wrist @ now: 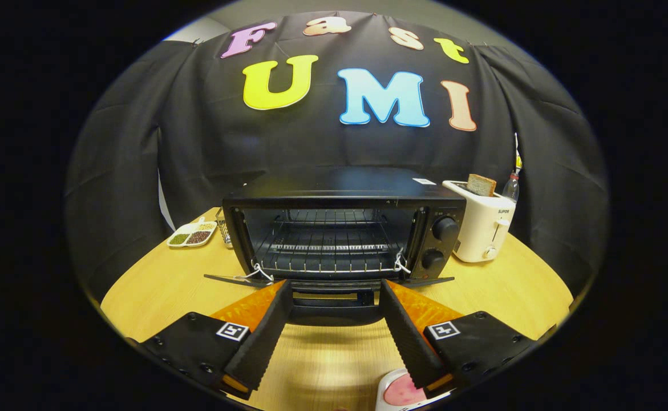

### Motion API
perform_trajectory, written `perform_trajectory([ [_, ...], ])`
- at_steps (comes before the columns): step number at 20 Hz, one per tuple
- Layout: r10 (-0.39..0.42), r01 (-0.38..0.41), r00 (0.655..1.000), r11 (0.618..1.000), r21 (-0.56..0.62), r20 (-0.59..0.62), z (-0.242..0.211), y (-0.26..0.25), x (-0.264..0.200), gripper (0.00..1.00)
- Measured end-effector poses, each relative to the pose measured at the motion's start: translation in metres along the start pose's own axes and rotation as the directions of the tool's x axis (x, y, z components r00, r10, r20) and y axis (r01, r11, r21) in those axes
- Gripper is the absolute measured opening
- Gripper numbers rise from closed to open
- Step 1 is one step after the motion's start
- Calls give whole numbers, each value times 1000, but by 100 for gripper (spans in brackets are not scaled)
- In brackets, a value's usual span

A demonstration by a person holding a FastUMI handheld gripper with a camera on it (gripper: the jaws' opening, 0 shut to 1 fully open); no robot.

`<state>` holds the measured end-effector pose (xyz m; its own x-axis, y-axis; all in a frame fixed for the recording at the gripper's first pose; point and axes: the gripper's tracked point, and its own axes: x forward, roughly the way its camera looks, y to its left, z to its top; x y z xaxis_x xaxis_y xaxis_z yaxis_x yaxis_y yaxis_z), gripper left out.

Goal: Open the toaster oven, put the food inside, and close the toaster oven door.

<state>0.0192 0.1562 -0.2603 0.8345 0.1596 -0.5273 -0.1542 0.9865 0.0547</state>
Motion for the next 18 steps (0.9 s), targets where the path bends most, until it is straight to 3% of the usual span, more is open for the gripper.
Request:
perform_trajectory([
  [7, 20, -22, 994, 999, -24, -107, -44, 1, -7, 98],
  [12, 78, -84, 992, 995, -54, -104, -42, -9, -31, 98],
  [15, 147, -149, 977, 989, -2, -153, -46, -24, -46, 98],
  [18, 270, -255, 933, 962, 94, -239, -55, -31, -67, 98],
])
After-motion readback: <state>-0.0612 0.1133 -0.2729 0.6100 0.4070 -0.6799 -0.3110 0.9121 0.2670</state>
